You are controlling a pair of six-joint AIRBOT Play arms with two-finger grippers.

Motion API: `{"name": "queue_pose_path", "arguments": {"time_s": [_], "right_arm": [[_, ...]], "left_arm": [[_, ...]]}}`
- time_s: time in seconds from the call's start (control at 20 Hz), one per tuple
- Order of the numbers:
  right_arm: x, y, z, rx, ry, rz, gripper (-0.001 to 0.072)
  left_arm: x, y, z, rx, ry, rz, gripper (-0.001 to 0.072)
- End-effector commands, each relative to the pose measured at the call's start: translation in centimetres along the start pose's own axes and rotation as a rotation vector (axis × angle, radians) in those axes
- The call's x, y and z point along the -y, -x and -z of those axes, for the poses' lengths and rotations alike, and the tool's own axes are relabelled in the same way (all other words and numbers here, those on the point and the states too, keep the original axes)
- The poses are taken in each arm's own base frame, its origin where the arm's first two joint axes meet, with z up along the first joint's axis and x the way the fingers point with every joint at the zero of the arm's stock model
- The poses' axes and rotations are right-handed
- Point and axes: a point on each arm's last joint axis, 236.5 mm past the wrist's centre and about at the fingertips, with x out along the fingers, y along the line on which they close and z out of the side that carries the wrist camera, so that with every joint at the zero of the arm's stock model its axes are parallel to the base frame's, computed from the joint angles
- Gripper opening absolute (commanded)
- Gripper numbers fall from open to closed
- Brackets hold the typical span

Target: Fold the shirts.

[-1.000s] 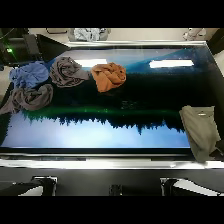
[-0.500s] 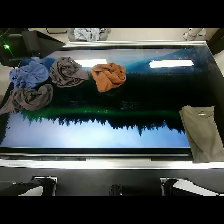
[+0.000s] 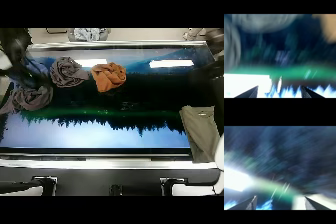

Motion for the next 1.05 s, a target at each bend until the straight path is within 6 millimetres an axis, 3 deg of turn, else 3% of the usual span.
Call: {"name": "queue_pose_path", "arguments": {"time_s": [0.0, 0.2, 0.45, 1.0], "right_arm": [[-9.6, -5.7, 4.1, -0.341, 0.108, -0.224, 0.0699], [-11.2, -6.8, 3.2, -0.327, 0.151, -0.210, 0.0696], [-10.3, -6.8, 3.5, -0.341, 0.152, -0.175, 0.0689], [-10.3, -6.8, 3.5, -0.341, 0.152, -0.175, 0.0689]], "left_arm": [[-1.1, -5.7, 9.1, -0.304, 0.010, -0.060, 0.0630], [-1.2, -7.1, 9.2, -0.257, 0.016, -0.060, 0.0629], [-1.2, -7.1, 9.1, -0.254, 0.014, -0.059, 0.0629], [-1.2, -7.1, 9.1, -0.254, 0.014, -0.059, 0.0629]]}}
